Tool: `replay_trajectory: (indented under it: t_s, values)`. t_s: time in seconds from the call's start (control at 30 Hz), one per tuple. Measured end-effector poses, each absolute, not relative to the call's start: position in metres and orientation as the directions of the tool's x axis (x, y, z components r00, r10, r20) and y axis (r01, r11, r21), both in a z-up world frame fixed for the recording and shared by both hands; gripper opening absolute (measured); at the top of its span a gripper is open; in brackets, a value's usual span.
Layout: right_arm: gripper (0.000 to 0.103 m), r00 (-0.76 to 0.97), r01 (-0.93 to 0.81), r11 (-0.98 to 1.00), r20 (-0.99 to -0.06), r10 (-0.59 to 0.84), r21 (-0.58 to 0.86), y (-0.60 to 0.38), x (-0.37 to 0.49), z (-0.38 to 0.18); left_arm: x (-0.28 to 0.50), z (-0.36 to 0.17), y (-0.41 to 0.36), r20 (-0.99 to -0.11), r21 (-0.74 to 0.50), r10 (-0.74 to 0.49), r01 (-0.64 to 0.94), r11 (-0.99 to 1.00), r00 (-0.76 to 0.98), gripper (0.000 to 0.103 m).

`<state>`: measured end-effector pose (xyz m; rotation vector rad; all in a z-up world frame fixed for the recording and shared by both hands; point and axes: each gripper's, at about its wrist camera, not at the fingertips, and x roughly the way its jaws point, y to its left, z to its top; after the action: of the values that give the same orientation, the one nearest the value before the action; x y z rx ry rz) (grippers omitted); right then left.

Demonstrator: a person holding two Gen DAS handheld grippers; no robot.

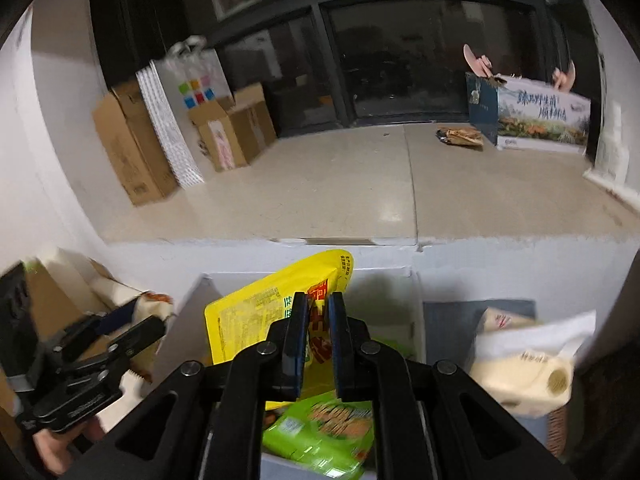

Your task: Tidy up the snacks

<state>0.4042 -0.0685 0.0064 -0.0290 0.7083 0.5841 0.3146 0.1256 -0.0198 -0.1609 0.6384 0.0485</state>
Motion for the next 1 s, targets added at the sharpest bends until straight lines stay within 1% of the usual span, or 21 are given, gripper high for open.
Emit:
replay_trajectory:
  t_s: [0.03,0.07,0.1,0.13,0.2,0.27,0.33,0.4,0.5,0.57,0.7,0.87,1.0]
  values:
    - [0.049,0.587,-0.520,0.836,-0.640,0.497,0.172,-0.065,0.410,0.001,0.315,-0.025,0.129,-0.601,-0.149,-0.002,-0.110,0.983,0.799,0.103]
    - [0.096,0.580,-0.522,0.835,-0.647,0.495,0.171,-0.062,0.412,-0.004,0.314,-0.028,0.131,-0.606,-0.160,0.000,-0.122,0.979,0.795,0.103]
    - [0.103,0.594,-0.525,0.836,-0.634,0.495,0.161,-0.062,0.411,-0.007,0.314,-0.033,0.134,-0.619,-0.170,0.002,-0.136,0.976,0.785,0.103]
    - [0.103,0.619,-0.525,0.840,-0.616,0.488,0.138,-0.062,0.407,-0.009,0.314,-0.035,0.134,-0.625,-0.172,0.002,-0.140,0.975,0.781,0.103]
    - [0.103,0.642,-0.503,0.859,-0.625,0.443,0.093,-0.062,0.405,-0.015,0.308,-0.036,0.133,-0.616,-0.173,0.002,-0.138,0.975,0.788,0.103]
    - [0.103,0.627,-0.512,0.852,-0.630,0.458,0.110,-0.063,0.404,-0.017,0.299,-0.031,0.128,-0.591,-0.145,0.024,-0.135,0.980,0.807,0.103]
    - [0.103,0.643,-0.509,0.856,-0.619,0.452,0.096,-0.064,0.399,-0.016,0.281,-0.016,0.116,-0.518,-0.097,0.045,-0.111,0.989,0.854,0.103]
    - [0.103,0.683,-0.491,0.870,-0.602,0.414,0.042,-0.063,0.391,-0.011,0.264,-0.002,0.104,-0.457,-0.047,0.060,-0.091,0.995,0.887,0.103]
    - [0.103,0.756,-0.476,0.879,-0.527,0.388,-0.036,-0.067,0.369,0.004,0.245,0.016,0.094,-0.412,-0.023,0.081,-0.099,0.995,0.907,0.103]
    - [0.103,0.780,-0.471,0.880,-0.492,0.387,-0.055,-0.071,0.353,0.015,0.229,0.024,0.089,-0.416,-0.040,0.095,-0.123,0.992,0.904,0.103]
    - [0.103,0.811,-0.454,0.891,-0.425,0.402,-0.024,-0.089,0.317,0.035,0.195,0.030,0.082,-0.414,-0.060,0.090,-0.126,0.990,0.906,0.103]
    - [0.103,0.783,-0.487,0.872,-0.424,0.455,0.036,-0.116,0.267,0.043,0.151,0.033,0.064,-0.458,-0.051,0.075,-0.110,0.993,0.886,0.103]
    - [0.103,0.766,-0.517,0.854,-0.411,0.494,0.061,-0.141,0.215,0.042,0.114,0.032,0.052,-0.483,-0.109,0.042,-0.108,0.988,0.874,0.103]
